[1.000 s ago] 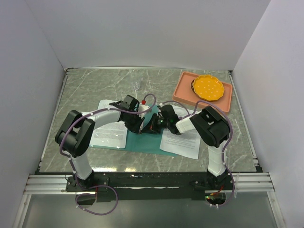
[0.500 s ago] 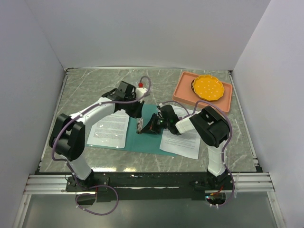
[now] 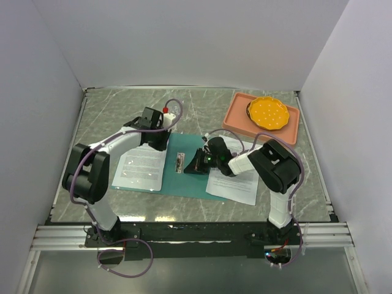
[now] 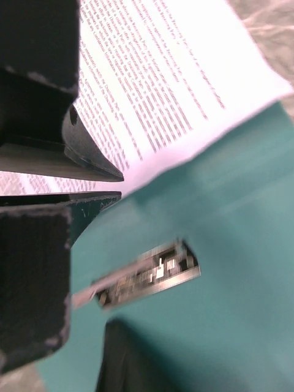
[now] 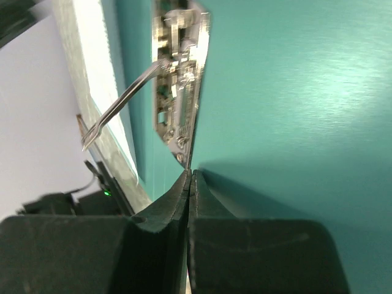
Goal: Put the files into the folder
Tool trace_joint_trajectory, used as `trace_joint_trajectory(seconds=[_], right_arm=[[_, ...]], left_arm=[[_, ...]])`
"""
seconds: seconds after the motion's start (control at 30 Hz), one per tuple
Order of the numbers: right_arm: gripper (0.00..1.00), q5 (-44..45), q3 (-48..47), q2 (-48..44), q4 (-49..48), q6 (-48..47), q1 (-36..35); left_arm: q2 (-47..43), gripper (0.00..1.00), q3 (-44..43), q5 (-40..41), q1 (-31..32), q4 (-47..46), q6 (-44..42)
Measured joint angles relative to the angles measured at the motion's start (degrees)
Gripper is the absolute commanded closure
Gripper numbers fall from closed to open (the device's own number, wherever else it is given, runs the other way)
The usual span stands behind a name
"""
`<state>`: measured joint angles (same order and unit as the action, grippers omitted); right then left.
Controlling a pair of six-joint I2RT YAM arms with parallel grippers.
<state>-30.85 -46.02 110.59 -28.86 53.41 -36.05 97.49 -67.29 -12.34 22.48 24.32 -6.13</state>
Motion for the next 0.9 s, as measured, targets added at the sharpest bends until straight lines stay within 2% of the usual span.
trace_joint_trajectory(seconds=[0.3,0.57,0.9], right_arm=[[1.00,0.3,-1.3,-2.4,-5.1,-10.2,-5.2],[1.00,1.0,-2.0,-0.2,-9.0,-10.6,-7.1],[1.00,3.2,-8.0,3.4,-7.8,-10.6,-6.9]], left_arm=[[5.2,0.83,2.3,5.3,-0.3,-1.0,0.0],[5.3,0.84,4.2,6.2,-0.3,-2.4,0.0],[4.2,0.84,6.1,6.3,-0.3,-4.3,-0.3]])
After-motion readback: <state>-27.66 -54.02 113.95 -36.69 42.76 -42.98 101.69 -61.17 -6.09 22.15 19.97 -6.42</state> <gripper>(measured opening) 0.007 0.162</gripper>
